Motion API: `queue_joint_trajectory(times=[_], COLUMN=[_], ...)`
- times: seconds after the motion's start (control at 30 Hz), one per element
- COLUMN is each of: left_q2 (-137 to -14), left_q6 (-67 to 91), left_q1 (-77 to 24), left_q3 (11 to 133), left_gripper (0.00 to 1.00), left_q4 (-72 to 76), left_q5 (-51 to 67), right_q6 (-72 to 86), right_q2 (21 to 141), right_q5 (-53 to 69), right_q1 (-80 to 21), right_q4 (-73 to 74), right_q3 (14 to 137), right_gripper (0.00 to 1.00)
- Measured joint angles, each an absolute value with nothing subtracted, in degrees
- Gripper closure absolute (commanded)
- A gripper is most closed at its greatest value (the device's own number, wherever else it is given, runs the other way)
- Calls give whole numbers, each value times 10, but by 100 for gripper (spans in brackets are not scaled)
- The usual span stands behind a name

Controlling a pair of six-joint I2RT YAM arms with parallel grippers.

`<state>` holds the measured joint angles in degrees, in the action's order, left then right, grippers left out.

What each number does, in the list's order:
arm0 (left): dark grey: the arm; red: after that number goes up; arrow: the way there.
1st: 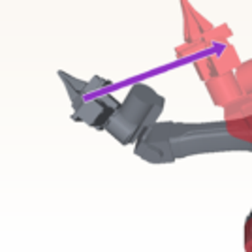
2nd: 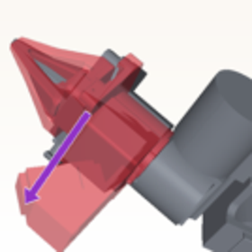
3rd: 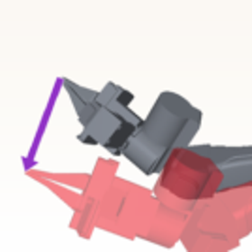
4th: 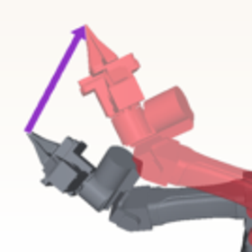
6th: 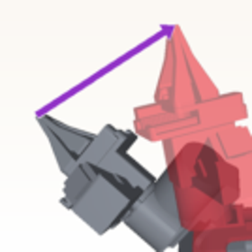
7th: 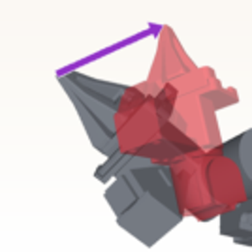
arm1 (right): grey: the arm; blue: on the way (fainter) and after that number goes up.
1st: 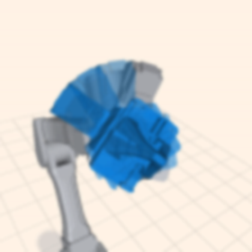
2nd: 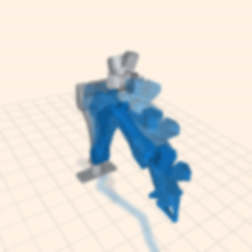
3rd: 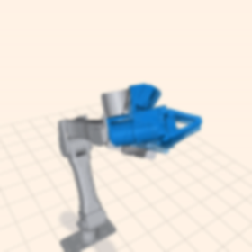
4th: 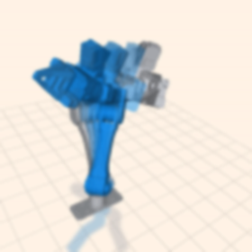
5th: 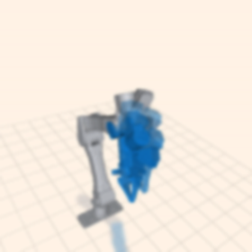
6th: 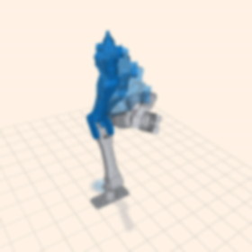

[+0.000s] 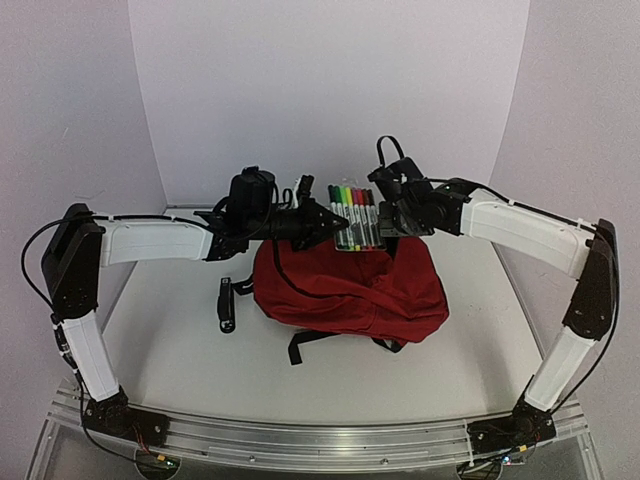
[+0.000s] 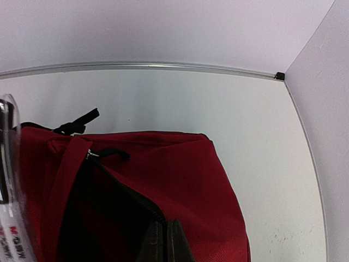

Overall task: Pack the student bag
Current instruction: Place the stationery in the student bag.

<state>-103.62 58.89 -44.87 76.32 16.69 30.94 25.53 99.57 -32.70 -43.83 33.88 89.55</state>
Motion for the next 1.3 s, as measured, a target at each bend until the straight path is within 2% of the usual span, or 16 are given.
queue_joint_trajectory(times=[0.63, 1.0, 1.3], left_q2=[-1080, -1129, -1165], left_q6=[691, 696, 696], left_q1=[-466, -464, -459], left_q3=[760, 790, 834], left_gripper=[100, 100, 100], left_q4=[144, 145, 146], left_q5=[350, 405, 402], right_q6=[275, 266, 243], right_q2=[968, 939, 898], right_q5=[-326, -284, -226], right_q1=[-438, -440, -437], right_q4=[340, 323, 289], right_q3=[880, 850, 804], right_gripper=[100, 100, 100])
